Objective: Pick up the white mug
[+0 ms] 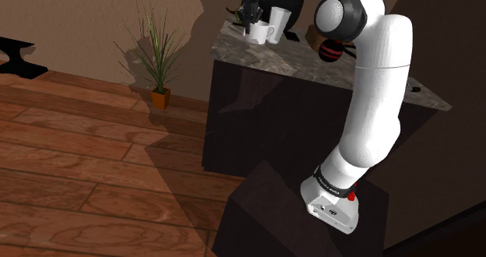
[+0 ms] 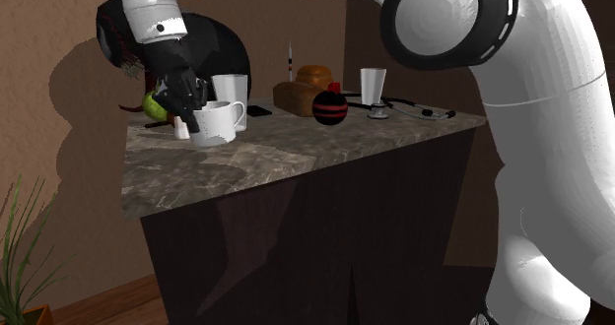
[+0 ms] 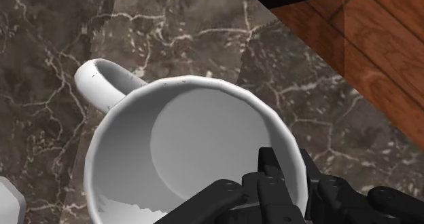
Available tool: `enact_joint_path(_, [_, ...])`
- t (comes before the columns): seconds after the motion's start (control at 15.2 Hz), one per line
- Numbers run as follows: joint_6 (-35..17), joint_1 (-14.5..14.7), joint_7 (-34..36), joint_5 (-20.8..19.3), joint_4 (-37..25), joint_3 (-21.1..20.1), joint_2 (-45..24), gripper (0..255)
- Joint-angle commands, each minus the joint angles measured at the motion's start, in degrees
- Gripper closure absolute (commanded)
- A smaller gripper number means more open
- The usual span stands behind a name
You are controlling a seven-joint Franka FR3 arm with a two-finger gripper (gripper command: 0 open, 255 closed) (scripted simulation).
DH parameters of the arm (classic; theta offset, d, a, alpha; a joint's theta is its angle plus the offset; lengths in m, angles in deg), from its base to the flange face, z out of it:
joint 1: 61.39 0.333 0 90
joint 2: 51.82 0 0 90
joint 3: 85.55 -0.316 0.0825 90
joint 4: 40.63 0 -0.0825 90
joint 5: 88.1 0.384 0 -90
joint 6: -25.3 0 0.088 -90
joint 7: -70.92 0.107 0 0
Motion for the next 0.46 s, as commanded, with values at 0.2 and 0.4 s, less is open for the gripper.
enact_joint_path(0.2, [5.29,-0.43,-0.40,0.25,-7.46,0.04,-2.18,255])
enact_joint_path(0.4, [6.74,-0.59,-0.52,0.34,-9.74,0.04,-3.01,255])
